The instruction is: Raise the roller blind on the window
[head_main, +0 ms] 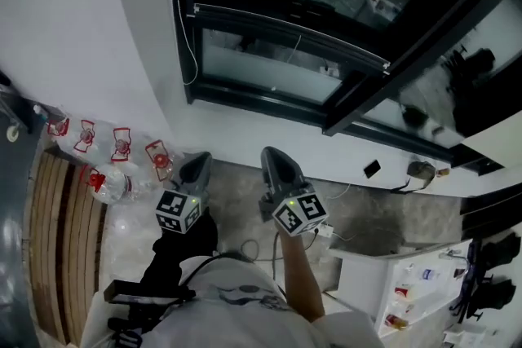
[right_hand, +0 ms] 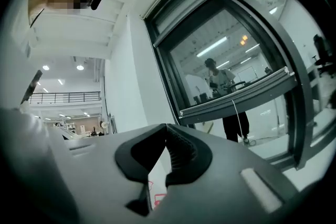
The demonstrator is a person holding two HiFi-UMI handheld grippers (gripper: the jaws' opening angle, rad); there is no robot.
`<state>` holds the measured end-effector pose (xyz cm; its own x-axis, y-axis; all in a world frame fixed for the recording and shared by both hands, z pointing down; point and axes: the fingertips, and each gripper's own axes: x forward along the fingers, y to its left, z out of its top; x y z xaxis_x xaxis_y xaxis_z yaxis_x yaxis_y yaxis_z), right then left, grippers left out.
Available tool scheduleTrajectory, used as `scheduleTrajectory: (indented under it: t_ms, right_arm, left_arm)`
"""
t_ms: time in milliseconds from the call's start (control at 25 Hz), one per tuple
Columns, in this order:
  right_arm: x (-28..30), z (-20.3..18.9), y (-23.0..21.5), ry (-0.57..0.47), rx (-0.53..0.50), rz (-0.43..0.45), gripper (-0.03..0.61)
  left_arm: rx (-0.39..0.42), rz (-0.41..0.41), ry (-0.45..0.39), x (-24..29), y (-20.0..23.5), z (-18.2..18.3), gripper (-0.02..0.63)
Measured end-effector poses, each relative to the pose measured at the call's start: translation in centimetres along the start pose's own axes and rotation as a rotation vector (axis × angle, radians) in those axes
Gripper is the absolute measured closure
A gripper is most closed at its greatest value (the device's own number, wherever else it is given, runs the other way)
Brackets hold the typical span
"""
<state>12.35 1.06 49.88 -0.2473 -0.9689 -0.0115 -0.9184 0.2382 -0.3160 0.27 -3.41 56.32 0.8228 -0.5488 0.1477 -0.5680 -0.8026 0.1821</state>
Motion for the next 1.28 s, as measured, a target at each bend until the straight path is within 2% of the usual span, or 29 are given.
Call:
scheduleTrajectory:
  t_ms: [280,600,760,920,1280]
  right_arm:
    - [-9.8,-1.5,1.4,0.014,0.027,-0.08,0.577]
    - [-13.6,1.5,2.7,-0.072,-0.034,-0.13,0.577]
    - [-13.6,2.0,1.9,-0.116,-0.032,-0.203,0.577]
    - [-12.9,1.8,1.8,-0.125,-0.066,-0.255,0.577]
    - [-11.0,2.3,2.2,-0.131,-0.095,-0.259,0.577]
  left_arm:
    - [-0.021,-0.021,-0.001,-5.2,-8.1,-2.2,0.615]
    - [0.022,-0.023,-0.057,-5.3,-12.4,0.4,0.617]
    - [0.068,-0.041,-0.069,-4.4,-12.1,2.1,0.615]
    - [0.075,-0.014,-0.097,-4.6,-9.9,3.6,0.615]
    - [0.088,0.0,-0.115,-4.6,-7.8,4.9,0.615]
